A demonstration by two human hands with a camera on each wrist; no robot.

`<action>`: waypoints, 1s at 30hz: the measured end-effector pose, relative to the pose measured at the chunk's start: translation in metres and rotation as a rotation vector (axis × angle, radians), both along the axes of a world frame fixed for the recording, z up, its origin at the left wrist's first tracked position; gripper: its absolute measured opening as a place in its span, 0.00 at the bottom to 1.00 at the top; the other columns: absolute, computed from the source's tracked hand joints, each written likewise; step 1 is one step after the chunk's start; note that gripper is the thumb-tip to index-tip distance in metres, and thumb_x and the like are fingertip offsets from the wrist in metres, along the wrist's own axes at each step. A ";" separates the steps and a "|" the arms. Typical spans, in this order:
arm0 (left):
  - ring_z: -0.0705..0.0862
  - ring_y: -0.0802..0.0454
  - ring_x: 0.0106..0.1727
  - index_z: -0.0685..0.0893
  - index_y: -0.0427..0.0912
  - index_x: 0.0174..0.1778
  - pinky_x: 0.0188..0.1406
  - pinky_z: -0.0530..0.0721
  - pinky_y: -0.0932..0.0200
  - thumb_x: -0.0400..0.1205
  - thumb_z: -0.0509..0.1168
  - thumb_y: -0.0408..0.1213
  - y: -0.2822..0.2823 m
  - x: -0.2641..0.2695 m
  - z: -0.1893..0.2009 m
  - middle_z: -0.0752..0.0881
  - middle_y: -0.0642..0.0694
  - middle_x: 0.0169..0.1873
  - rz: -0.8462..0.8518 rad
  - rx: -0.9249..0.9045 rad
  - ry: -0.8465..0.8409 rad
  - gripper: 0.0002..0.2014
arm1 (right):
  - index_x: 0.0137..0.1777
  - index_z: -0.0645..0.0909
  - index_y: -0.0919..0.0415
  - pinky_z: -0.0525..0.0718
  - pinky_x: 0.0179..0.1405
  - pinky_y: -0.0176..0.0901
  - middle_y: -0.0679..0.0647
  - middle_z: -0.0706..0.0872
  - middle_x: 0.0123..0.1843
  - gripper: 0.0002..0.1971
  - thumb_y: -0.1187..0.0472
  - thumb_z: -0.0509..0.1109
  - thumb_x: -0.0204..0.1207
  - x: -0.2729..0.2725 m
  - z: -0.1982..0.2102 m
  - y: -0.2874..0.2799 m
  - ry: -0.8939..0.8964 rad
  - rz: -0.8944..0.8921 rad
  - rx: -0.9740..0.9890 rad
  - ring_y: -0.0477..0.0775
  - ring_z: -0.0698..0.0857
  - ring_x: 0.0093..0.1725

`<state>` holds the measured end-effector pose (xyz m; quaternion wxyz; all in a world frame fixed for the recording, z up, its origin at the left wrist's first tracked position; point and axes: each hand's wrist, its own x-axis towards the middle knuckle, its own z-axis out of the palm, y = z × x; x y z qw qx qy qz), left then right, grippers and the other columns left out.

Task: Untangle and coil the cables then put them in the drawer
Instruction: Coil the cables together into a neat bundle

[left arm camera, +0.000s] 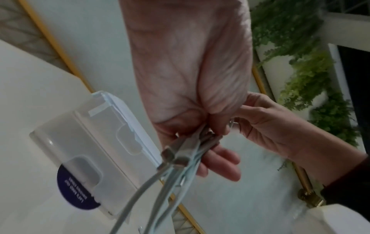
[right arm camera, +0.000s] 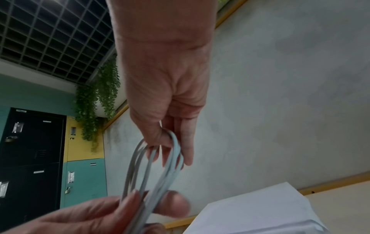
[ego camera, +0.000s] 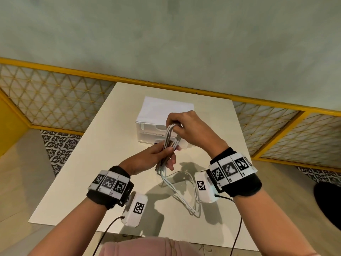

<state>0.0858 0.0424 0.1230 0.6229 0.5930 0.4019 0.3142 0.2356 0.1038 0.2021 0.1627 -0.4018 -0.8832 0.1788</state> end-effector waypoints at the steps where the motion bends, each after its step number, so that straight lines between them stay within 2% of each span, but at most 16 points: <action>1: 0.85 0.57 0.38 0.78 0.44 0.57 0.40 0.80 0.66 0.88 0.50 0.41 0.001 -0.001 0.001 0.83 0.49 0.39 0.003 0.012 0.013 0.12 | 0.48 0.84 0.60 0.77 0.37 0.41 0.53 0.88 0.42 0.09 0.68 0.62 0.77 -0.001 0.001 0.000 -0.012 0.005 0.005 0.49 0.80 0.38; 4: 0.85 0.57 0.39 0.78 0.39 0.52 0.43 0.80 0.66 0.89 0.49 0.38 0.002 -0.002 0.005 0.83 0.50 0.38 -0.031 -0.011 -0.003 0.13 | 0.46 0.86 0.59 0.77 0.37 0.44 0.49 0.85 0.38 0.10 0.68 0.62 0.76 -0.004 0.005 -0.001 -0.014 -0.005 -0.026 0.49 0.79 0.37; 6: 0.86 0.54 0.42 0.77 0.39 0.46 0.42 0.79 0.67 0.89 0.48 0.40 0.000 -0.002 0.008 0.86 0.51 0.37 -0.083 -0.076 -0.051 0.15 | 0.43 0.87 0.60 0.80 0.36 0.44 0.51 0.86 0.35 0.12 0.69 0.62 0.73 -0.005 0.009 -0.001 0.054 -0.054 -0.095 0.52 0.83 0.36; 8: 0.86 0.50 0.44 0.76 0.41 0.43 0.46 0.78 0.61 0.88 0.47 0.44 -0.002 -0.002 0.006 0.85 0.50 0.36 -0.176 -0.152 -0.154 0.17 | 0.40 0.88 0.60 0.83 0.35 0.39 0.53 0.88 0.34 0.13 0.70 0.62 0.71 -0.005 0.012 -0.001 0.130 -0.094 -0.164 0.51 0.86 0.35; 10: 0.84 0.50 0.41 0.74 0.43 0.38 0.49 0.74 0.52 0.87 0.48 0.46 -0.004 -0.001 0.000 0.80 0.50 0.33 -0.215 -0.189 -0.240 0.17 | 0.40 0.89 0.61 0.86 0.36 0.37 0.53 0.89 0.34 0.12 0.71 0.63 0.71 -0.005 0.011 -0.001 0.171 -0.106 -0.206 0.49 0.87 0.34; 12: 0.80 0.54 0.34 0.72 0.43 0.37 0.52 0.76 0.52 0.86 0.49 0.46 -0.004 0.001 -0.005 0.73 0.52 0.28 -0.143 -0.189 -0.284 0.16 | 0.44 0.89 0.61 0.88 0.43 0.39 0.53 0.90 0.39 0.12 0.72 0.64 0.72 -0.004 0.007 0.001 0.270 -0.092 -0.260 0.48 0.89 0.39; 14: 0.75 0.56 0.29 0.70 0.44 0.36 0.51 0.81 0.56 0.84 0.50 0.47 0.000 0.002 -0.006 0.69 0.54 0.25 0.009 -0.158 -0.338 0.15 | 0.59 0.83 0.58 0.87 0.55 0.40 0.53 0.90 0.52 0.14 0.69 0.66 0.76 0.000 0.000 0.004 0.423 -0.066 -0.410 0.50 0.88 0.52; 16: 0.72 0.58 0.26 0.70 0.44 0.36 0.45 0.82 0.59 0.85 0.51 0.48 0.007 -0.002 -0.003 0.68 0.55 0.24 0.168 -0.092 -0.396 0.15 | 0.70 0.73 0.56 0.81 0.66 0.45 0.53 0.85 0.61 0.18 0.58 0.66 0.80 0.000 -0.013 -0.001 0.443 -0.072 -0.621 0.50 0.85 0.59; 17: 0.71 0.58 0.25 0.71 0.45 0.36 0.40 0.80 0.58 0.85 0.51 0.49 0.010 -0.006 -0.001 0.68 0.56 0.23 0.239 -0.049 -0.412 0.16 | 0.69 0.73 0.57 0.79 0.66 0.47 0.53 0.84 0.61 0.19 0.50 0.62 0.81 -0.002 -0.024 -0.008 0.404 -0.040 -0.700 0.50 0.84 0.58; 19: 0.68 0.58 0.24 0.71 0.45 0.36 0.33 0.72 0.57 0.86 0.49 0.50 0.018 -0.012 0.006 0.67 0.56 0.23 0.355 0.024 -0.428 0.17 | 0.62 0.79 0.57 0.79 0.64 0.49 0.56 0.87 0.57 0.27 0.37 0.50 0.81 -0.011 -0.048 -0.022 0.262 0.099 -0.761 0.49 0.86 0.53; 20: 0.67 0.59 0.23 0.70 0.45 0.36 0.31 0.72 0.59 0.87 0.48 0.49 0.021 -0.015 0.009 0.67 0.56 0.22 0.401 0.038 -0.446 0.17 | 0.57 0.81 0.56 0.79 0.62 0.49 0.56 0.89 0.52 0.31 0.34 0.45 0.80 -0.013 -0.058 -0.028 0.198 0.135 -0.800 0.49 0.87 0.49; 21: 0.66 0.60 0.22 0.69 0.45 0.36 0.29 0.74 0.62 0.88 0.47 0.48 0.024 -0.019 0.012 0.66 0.57 0.22 0.444 0.041 -0.472 0.17 | 0.52 0.82 0.57 0.80 0.57 0.49 0.55 0.88 0.42 0.34 0.33 0.43 0.79 -0.015 -0.065 -0.032 0.172 0.138 -0.848 0.50 0.87 0.43; 23: 0.64 0.62 0.20 0.69 0.45 0.36 0.24 0.73 0.67 0.89 0.45 0.46 0.027 -0.029 0.017 0.65 0.57 0.21 0.506 0.036 -0.508 0.18 | 0.43 0.79 0.61 0.79 0.42 0.45 0.53 0.77 0.27 0.31 0.37 0.44 0.82 -0.012 -0.073 -0.031 0.161 0.127 -0.897 0.51 0.80 0.28; 26: 0.62 0.62 0.20 0.68 0.46 0.35 0.19 0.65 0.69 0.89 0.46 0.47 0.028 -0.045 0.019 0.64 0.58 0.21 0.533 0.047 -0.452 0.18 | 0.36 0.73 0.59 0.73 0.30 0.39 0.52 0.66 0.24 0.25 0.43 0.48 0.85 0.003 -0.072 -0.024 0.081 0.129 -0.899 0.48 0.69 0.23; 28: 0.62 0.62 0.21 0.68 0.47 0.34 0.18 0.64 0.69 0.89 0.47 0.48 0.026 -0.050 0.017 0.64 0.58 0.22 0.527 0.043 -0.349 0.18 | 0.35 0.73 0.58 0.73 0.30 0.37 0.51 0.66 0.25 0.23 0.45 0.50 0.86 0.012 -0.067 -0.017 0.005 0.124 -0.852 0.47 0.69 0.24; 30: 0.62 0.60 0.22 0.69 0.47 0.34 0.19 0.64 0.67 0.88 0.48 0.49 0.021 -0.046 0.011 0.66 0.56 0.23 0.507 0.029 -0.215 0.18 | 0.37 0.75 0.59 0.74 0.36 0.38 0.52 0.72 0.28 0.22 0.45 0.52 0.85 0.019 -0.058 -0.012 -0.146 0.139 -0.714 0.48 0.74 0.27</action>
